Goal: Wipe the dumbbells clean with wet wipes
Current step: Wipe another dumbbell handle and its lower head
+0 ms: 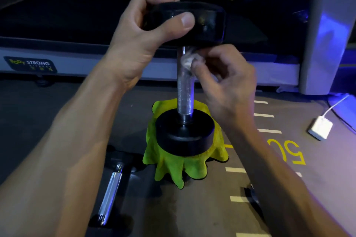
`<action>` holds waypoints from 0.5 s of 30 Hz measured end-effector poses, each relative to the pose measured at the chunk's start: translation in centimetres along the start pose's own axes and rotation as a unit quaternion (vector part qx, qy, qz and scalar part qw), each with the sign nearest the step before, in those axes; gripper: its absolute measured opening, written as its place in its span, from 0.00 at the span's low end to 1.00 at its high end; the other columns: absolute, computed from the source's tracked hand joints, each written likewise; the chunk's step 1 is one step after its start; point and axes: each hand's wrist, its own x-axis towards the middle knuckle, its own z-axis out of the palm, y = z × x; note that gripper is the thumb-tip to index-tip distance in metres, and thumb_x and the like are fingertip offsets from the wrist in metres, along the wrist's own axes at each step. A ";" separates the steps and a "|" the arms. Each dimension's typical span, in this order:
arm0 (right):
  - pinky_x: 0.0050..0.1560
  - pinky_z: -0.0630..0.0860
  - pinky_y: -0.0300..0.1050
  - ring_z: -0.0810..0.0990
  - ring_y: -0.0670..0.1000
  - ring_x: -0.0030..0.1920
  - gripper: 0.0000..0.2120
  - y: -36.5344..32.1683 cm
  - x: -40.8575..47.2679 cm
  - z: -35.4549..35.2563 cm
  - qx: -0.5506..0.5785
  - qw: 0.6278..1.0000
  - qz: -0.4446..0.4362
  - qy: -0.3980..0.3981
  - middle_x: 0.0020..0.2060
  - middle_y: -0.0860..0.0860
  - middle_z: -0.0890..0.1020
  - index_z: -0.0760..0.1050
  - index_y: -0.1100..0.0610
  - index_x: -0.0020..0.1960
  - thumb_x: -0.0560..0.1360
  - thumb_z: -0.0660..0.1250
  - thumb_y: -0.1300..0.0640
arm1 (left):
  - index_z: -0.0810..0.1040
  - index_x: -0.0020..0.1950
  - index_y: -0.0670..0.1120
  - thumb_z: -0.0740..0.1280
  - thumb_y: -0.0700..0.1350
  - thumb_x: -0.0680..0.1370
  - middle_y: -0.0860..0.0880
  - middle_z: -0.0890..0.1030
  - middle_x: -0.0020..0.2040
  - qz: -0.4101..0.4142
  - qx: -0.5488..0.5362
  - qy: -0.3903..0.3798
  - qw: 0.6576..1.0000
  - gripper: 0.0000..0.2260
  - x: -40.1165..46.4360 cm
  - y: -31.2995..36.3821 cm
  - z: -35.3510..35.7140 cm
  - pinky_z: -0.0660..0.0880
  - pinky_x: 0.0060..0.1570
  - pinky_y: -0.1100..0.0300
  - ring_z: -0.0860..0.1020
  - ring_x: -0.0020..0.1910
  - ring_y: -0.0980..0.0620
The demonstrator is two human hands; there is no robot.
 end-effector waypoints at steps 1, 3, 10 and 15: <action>0.52 0.82 0.57 0.85 0.56 0.49 0.03 0.1 -0.1 0.4 0.025 1.000 0.011 0.011 0.47 0.57 0.83 0.81 0.60 0.49 0.77 0.74 0.64 | 0.75 0.56 0.50 0.77 0.51 0.73 0.52 0.80 0.57 -0.004 -0.003 -0.005 1.000 0.17 0.0 0.1 0.0 0.77 0.47 0.64 0.80 0.54 0.55; 0.51 0.82 0.56 0.84 0.54 0.48 0.04 0.5 -1.9 0.0 0.009 0.999 0.030 -0.023 0.47 0.54 0.84 0.81 0.57 0.49 0.77 0.74 0.63 | 0.75 0.56 0.51 0.77 0.52 0.72 0.54 0.80 0.54 -0.011 -0.009 -0.005 1.000 0.17 0.0 0.2 -0.1 0.75 0.42 0.67 0.79 0.51 0.57; 0.49 0.82 0.50 0.84 0.49 0.44 0.03 0.5 -1.9 -2.3 -0.064 0.987 0.009 -0.147 0.42 0.50 0.85 0.82 0.56 0.44 0.74 0.75 0.61 | 0.75 0.55 0.52 0.77 0.52 0.71 0.52 0.79 0.55 -0.012 -0.035 0.011 0.999 0.17 -0.1 -0.1 0.0 0.77 0.46 0.63 0.79 0.54 0.53; 0.44 0.80 0.51 0.83 0.50 0.40 0.07 0.1 -3.0 -2.6 -0.083 0.970 0.077 -0.215 0.38 0.49 0.84 0.81 0.55 0.39 0.71 0.78 0.55 | 0.75 0.56 0.50 0.76 0.49 0.72 0.53 0.79 0.54 -0.008 -0.050 0.007 0.999 0.16 -0.3 0.1 0.0 0.76 0.43 0.68 0.80 0.50 0.57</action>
